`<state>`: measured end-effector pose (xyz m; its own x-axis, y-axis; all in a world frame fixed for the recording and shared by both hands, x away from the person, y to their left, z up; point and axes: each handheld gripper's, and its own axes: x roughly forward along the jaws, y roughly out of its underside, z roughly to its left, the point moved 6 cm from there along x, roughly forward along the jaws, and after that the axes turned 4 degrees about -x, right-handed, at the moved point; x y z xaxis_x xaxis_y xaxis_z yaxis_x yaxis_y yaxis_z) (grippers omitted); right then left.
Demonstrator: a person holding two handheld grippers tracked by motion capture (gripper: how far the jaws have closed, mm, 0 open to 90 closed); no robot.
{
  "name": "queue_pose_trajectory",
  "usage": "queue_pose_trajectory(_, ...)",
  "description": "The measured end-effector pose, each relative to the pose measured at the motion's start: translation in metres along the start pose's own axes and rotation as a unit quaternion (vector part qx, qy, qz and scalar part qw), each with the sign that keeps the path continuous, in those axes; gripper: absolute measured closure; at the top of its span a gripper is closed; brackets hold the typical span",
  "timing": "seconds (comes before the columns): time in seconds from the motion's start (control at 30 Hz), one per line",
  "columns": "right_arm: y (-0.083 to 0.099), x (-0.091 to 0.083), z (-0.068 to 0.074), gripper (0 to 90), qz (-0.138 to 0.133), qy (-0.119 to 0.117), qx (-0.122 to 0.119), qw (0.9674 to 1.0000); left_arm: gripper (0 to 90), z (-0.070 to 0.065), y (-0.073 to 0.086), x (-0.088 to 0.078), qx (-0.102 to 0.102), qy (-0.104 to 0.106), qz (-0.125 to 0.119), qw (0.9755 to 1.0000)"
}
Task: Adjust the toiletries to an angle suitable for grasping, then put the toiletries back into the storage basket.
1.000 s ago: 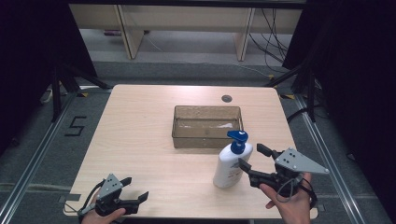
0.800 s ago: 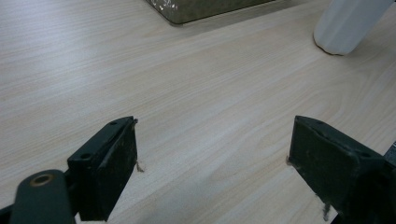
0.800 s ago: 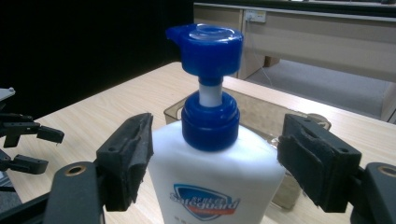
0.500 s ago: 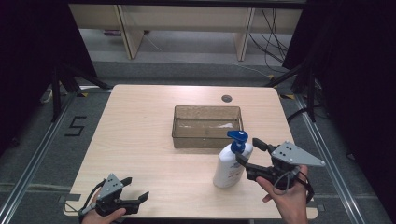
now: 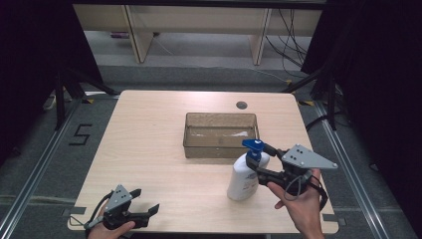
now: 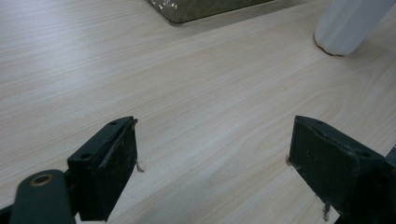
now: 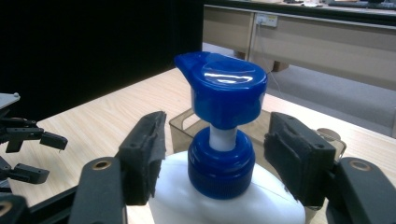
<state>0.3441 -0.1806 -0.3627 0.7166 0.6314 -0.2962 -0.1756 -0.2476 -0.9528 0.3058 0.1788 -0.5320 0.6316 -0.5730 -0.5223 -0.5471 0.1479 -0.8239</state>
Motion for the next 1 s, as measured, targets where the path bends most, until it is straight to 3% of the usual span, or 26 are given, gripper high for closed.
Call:
queue_pose_trajectory(0.17,-0.001,0.004,-0.003,43.6,-0.007,-0.001,-0.009,0.9999,14.8,0.000,0.001,0.002,0.003,-0.001,0.006,1.0000)
queue_pose_trajectory(0.27,0.000,0.007,-0.003,48.1,-0.011,-0.013,0.000,0.9999,14.8,-0.001,0.000,0.002,0.003,-0.002,0.003,1.0000)
queue_pose_trajectory(0.33,-0.001,0.007,-0.005,51.4,-0.012,-0.007,-0.003,0.9999,14.8,0.000,0.000,0.001,0.003,-0.005,0.003,1.0000)
queue_pose_trajectory(0.37,-0.001,0.008,-0.003,52.3,-0.016,-0.019,0.002,0.9997,14.8,0.000,0.001,0.000,0.002,-0.010,0.006,0.9999)
queue_pose_trajectory(0.53,-0.003,0.013,-0.004,60.8,-0.020,-0.015,-0.002,0.9997,14.8,0.000,0.001,-0.001,0.000,-0.009,0.003,1.0000)
queue_pose_trajectory(0.57,-0.003,0.013,-0.006,61.3,-0.020,-0.012,-0.012,0.9996,14.8,0.001,0.001,-0.001,0.003,-0.004,0.000,1.0000)
queue_pose_trajectory(0.6,-0.003,0.014,-0.004,61.5,-0.018,-0.014,-0.004,0.9997,14.8,0.001,0.001,-0.001,0.003,-0.004,-0.002,1.0000)
queue_pose_trajectory(0.67,-0.003,0.015,-0.006,61.6,-0.019,-0.016,-0.015,0.9996,14.8,0.001,0.001,-0.002,0.002,-0.007,-0.002,1.0000)
queue_pose_trajectory(0.9,-0.004,0.015,-0.005,61.6,-0.023,-0.008,-0.018,0.9995,14.8,0.000,0.001,-0.002,0.007,-0.003,-0.003,1.0000)
queue_pose_trajectory(1.0,-0.005,0.016,-0.003,61.6,-0.024,-0.006,-0.007,0.9997,14.8,0.000,0.001,-0.003,0.006,-0.006,0.001,1.0000)
